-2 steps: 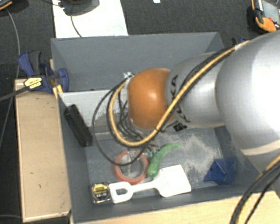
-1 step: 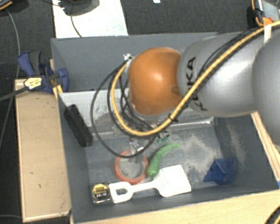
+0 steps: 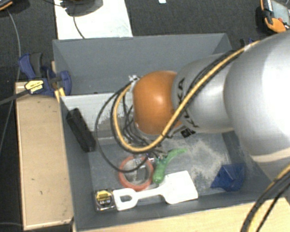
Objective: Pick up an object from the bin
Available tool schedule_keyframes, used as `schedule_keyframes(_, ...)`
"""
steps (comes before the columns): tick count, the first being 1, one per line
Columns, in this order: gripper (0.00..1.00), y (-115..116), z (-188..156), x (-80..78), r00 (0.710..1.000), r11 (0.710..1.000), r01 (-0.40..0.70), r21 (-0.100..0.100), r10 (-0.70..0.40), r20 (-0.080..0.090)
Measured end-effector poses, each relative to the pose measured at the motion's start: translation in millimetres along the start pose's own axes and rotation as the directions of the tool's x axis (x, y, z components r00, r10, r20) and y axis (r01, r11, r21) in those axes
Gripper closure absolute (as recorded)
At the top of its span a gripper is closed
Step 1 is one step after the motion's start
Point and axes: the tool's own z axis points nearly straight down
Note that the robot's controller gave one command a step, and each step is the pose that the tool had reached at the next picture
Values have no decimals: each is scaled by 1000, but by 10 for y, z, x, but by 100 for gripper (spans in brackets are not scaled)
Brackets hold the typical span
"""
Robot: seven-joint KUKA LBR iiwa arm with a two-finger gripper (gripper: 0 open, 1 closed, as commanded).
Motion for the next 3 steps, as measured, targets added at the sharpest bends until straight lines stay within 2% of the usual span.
schedule_keyframes(1, 0, -86, 28, -149, 995, 995, 98, -6, -98, 32)
schedule_keyframes(2, 100, -21, -17, -61, 1000, 1000, 26, -3, -26, 18)
schedule_keyframes(3, 100, -23, -18, -60, 1000, 1000, 24, -3, -24, 17)
